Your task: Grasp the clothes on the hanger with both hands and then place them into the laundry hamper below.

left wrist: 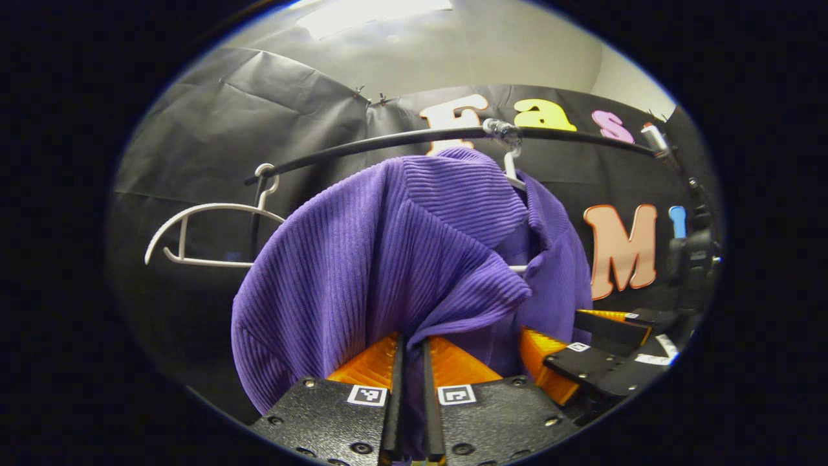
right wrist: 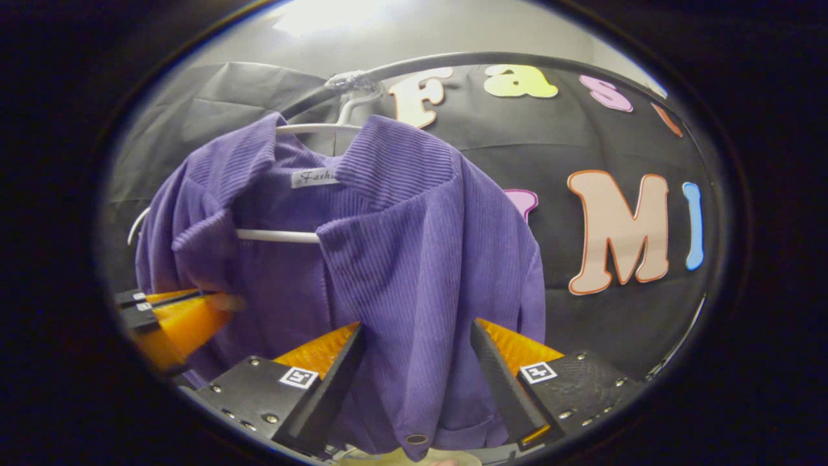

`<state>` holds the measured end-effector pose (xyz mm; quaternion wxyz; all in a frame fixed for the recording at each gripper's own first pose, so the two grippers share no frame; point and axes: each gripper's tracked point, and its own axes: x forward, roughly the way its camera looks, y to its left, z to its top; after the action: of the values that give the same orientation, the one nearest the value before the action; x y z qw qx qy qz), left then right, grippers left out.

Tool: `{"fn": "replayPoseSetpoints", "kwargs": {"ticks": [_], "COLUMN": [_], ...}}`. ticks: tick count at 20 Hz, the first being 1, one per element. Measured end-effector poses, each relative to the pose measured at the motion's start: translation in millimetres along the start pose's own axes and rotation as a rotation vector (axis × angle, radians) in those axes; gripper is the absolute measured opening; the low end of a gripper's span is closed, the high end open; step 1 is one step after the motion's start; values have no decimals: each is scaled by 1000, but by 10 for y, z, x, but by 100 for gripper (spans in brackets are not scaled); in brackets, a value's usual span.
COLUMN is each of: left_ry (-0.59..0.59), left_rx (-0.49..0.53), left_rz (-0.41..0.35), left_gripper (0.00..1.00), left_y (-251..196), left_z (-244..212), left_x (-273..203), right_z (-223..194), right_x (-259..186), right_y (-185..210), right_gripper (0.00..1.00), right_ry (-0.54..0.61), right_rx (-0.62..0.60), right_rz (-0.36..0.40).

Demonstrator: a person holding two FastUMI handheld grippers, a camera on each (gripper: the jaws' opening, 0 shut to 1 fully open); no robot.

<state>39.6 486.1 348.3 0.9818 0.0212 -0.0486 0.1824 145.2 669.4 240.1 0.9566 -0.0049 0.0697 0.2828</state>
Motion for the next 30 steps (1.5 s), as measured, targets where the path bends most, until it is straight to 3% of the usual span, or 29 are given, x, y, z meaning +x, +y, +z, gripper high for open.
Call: {"fn": "replayPoseSetpoints", "kwargs": {"ticks": [1, 3, 5, 8, 10, 12, 13, 15, 19, 20, 23, 24, 27, 28, 30], "left_ry": [-5, -4, -7, 9, 30, 55, 65, 80, 67, 76, 13, -2, -17, -42, -74], "left_rx": [-12, -4, 35, -1, -37, -66, -81, -88, -46, -53, -38, -41, -35, -24, 6], "left_rz": [-42, -94, -135, -243, -320, -401, -434, -484, -526, -528, -511, -519, -544, -543, -508], "left_gripper": [11, 1, 0, 0, 0, 2, 0, 0, 0, 2, 0, 0, 0, 0, 0], "left_y": [-53, -79, -97, -190, -189, -187, -147, -87, -30, -22, 183, 250, 502, 595, 829], "left_z": [26, 59, 88, 139, 180, 225, 258, 337, 427, 421, 636, 705, 880, 975, 1106], "left_x": [-26, -95, -191, -370, -531, -702, -808, -974, -1113, -1124, -1165, -1188, -1205, -1191, -1079], "right_z": [12, 48, 43, 100, 106, 231, 246, 296, 263, 261, 170, 140, 278, 370, 556], "right_x": [66, 189, 287, 152, -2, -239, -337, -408, -352, -310, -210, -235, -292, -332, -386], "right_y": [-33, -104, -49, -181, -100, -204, -162, -283, -128, -79, -11, -64, -413, -537, -764], "right_gripper": [93, 98, 95, 3, 5, 9, 5, 5, 2, 5, 0, 3, 0, 4, 0], "right_ry": [-3, 0, 31, 7, -2, -40, -31, -23, 18, 2, 36, 54, 17, -6, -41], "right_rx": [-4, -7, 32, 69, 61, 64, 83, 87, 46, 38, -15, -44, -97, -115, -151], "right_rz": [-24, -64, -22, -65, -2, -6, 25, -1, 20, 14, 2, -26, -172, -223, -317]}}
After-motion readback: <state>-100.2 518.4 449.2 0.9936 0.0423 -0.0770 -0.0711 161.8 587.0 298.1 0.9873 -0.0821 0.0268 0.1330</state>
